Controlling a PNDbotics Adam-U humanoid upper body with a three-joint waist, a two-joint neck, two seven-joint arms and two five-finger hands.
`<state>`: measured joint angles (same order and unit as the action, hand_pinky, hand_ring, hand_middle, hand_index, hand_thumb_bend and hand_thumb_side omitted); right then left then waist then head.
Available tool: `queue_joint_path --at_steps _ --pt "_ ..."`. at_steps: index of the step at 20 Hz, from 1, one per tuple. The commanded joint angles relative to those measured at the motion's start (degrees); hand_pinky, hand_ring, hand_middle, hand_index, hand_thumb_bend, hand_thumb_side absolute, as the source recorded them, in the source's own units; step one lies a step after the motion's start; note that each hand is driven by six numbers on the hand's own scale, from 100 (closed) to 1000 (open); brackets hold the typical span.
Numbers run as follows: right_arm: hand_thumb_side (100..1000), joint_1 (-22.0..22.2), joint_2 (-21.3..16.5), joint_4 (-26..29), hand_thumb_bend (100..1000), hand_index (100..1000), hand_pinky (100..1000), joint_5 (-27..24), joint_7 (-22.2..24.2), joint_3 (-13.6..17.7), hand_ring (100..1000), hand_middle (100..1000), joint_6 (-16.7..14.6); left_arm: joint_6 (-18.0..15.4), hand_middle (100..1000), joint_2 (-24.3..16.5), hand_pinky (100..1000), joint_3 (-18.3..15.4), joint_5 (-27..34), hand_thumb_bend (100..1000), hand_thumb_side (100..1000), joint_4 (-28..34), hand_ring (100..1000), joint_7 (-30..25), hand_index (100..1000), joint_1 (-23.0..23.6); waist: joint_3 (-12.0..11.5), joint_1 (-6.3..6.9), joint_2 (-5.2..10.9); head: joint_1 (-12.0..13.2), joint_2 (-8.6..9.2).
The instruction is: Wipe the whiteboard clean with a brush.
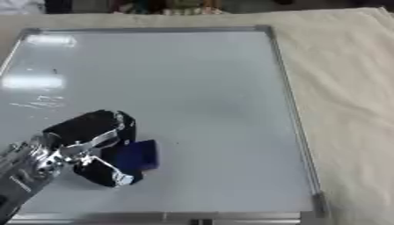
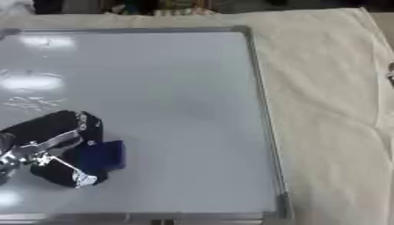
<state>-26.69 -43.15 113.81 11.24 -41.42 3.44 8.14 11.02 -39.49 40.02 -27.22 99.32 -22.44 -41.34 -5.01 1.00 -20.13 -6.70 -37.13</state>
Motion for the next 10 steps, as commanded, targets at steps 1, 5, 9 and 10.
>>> queue_joint_path --at_steps 1,5,9,10 --pt "1000 -0.49 -1.11 0.78 100 807 774 -0.29 -0.27 0.65 799 745 0.04 0.56 521 -0.59 649 -0.46 0.94 425 261 0.76 600 0.37 100 -0.67 -0.11 -0.08 1.13 -0.05 0.49" --pt "1000 -0.46 -1.11 0.78 100 807 774 -0.29 -0.24 0.60 799 745 0.05 0.92 490 -0.68 635 -0.71 1.01 397 258 1.09 580 1.56 100 -0.60 -0.21 -0.13 1.14 -0.04 0.57" --pt "1000 -0.44 -1.04 0.78 100 807 775 -0.35 -0.22 0.61 799 744 0.01 1.21 486 -0.58 626 -0.66 1.11 351 250 0.75 572 2.20 100 -0.36 -0.17 -0.22 1.10 0.00 0.59" --pt "1000 -0.46 -1.04 0.78 100 807 775 -0.36 -0.22 0.61 799 744 0.00 1.29 481 -0.53 622 -0.67 1.13 332 249 0.56 569 2.31 100 -0.30 -0.17 -0.24 1.10 0.01 0.58"
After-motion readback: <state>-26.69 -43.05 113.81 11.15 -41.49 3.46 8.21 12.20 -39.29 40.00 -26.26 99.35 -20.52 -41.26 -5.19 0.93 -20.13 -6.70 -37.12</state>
